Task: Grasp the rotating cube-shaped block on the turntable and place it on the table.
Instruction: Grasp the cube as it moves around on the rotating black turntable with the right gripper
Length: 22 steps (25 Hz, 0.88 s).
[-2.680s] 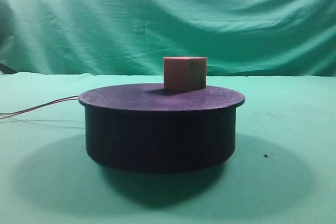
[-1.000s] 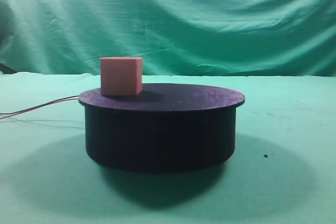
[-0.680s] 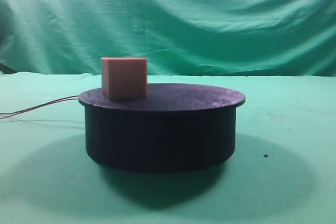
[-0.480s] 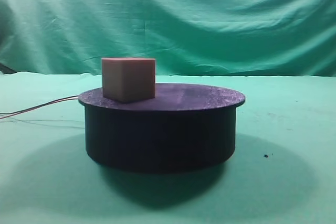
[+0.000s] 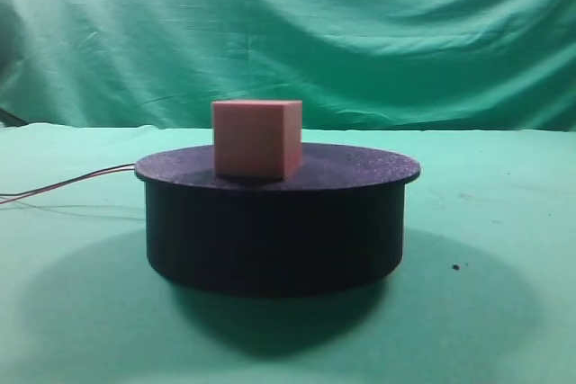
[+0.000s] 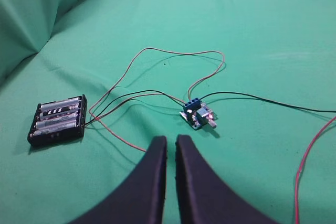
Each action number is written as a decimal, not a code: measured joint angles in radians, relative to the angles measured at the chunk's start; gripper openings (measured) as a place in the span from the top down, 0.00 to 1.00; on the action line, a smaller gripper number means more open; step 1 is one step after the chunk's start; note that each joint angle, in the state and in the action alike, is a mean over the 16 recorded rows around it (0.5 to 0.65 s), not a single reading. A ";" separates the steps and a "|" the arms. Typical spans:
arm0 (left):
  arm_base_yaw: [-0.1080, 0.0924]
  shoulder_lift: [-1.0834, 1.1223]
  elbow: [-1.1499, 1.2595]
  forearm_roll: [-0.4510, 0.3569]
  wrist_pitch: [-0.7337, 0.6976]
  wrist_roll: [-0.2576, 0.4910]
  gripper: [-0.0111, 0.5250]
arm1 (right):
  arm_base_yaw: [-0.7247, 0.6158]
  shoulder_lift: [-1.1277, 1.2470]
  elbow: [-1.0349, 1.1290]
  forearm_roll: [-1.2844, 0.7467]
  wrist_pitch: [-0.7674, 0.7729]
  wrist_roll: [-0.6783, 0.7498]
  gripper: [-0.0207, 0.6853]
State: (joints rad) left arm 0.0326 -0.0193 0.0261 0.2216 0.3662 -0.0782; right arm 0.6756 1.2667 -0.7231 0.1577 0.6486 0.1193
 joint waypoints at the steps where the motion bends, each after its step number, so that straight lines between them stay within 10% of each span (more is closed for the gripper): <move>1: 0.000 0.000 0.000 0.000 0.000 0.000 0.98 | 0.006 0.017 -0.018 0.000 0.004 0.011 0.69; 12: 0.000 0.000 0.000 0.000 0.000 0.000 0.98 | 0.017 0.144 -0.161 0.101 0.060 -0.006 0.12; 22: 0.000 0.000 0.000 0.000 0.000 0.000 0.98 | 0.018 0.301 -0.253 0.095 0.087 -0.057 0.20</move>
State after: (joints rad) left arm 0.0326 -0.0193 0.0261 0.2216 0.3662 -0.0782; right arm 0.6940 1.5675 -0.9760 0.2530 0.7359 0.0620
